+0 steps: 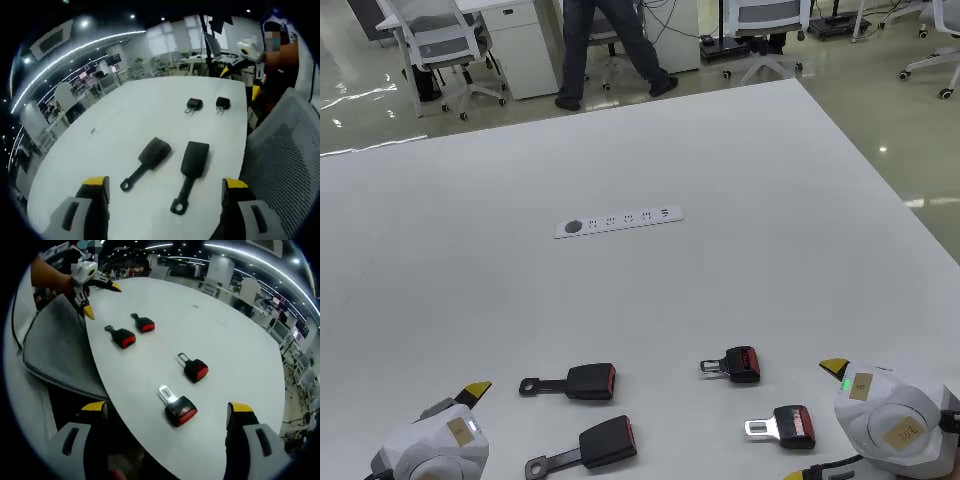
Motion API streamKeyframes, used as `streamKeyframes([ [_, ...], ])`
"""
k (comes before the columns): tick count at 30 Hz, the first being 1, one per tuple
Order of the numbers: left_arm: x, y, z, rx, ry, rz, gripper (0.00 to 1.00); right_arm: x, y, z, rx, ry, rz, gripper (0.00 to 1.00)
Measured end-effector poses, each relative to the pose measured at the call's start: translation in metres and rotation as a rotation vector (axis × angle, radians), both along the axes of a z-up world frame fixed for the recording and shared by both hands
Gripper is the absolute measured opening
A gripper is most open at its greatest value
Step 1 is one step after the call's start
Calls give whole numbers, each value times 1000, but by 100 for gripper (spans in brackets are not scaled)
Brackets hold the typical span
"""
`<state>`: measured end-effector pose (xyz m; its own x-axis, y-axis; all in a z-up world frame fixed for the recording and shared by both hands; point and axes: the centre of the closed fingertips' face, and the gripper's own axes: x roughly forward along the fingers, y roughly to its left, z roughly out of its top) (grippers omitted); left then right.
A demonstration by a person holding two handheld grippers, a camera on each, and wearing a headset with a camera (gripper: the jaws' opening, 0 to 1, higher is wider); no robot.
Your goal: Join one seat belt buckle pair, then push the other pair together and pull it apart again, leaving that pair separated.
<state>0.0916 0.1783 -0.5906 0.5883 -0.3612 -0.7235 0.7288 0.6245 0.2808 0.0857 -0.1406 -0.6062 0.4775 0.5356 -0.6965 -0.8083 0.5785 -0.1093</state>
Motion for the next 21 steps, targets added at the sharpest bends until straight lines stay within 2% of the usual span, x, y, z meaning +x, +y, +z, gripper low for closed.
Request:
streamKeyframes([
  [5, -3, -8, -4, -4, 4, -10, 100, 3, -7, -1, -9, -3, 4, 95],
  [8, -7, -16, -8, -13, 23, -13, 100, 4, -9, -2, -12, 6, -6, 95],
  [14, -3, -11, -12, -20, 42, -19, 100, 3, -5, -3, -18, 1, -6, 94],
  [21, 0, -17, -14, -17, 44, -48, 100, 3, -3, -1, -13, 0, -28, 94],
])
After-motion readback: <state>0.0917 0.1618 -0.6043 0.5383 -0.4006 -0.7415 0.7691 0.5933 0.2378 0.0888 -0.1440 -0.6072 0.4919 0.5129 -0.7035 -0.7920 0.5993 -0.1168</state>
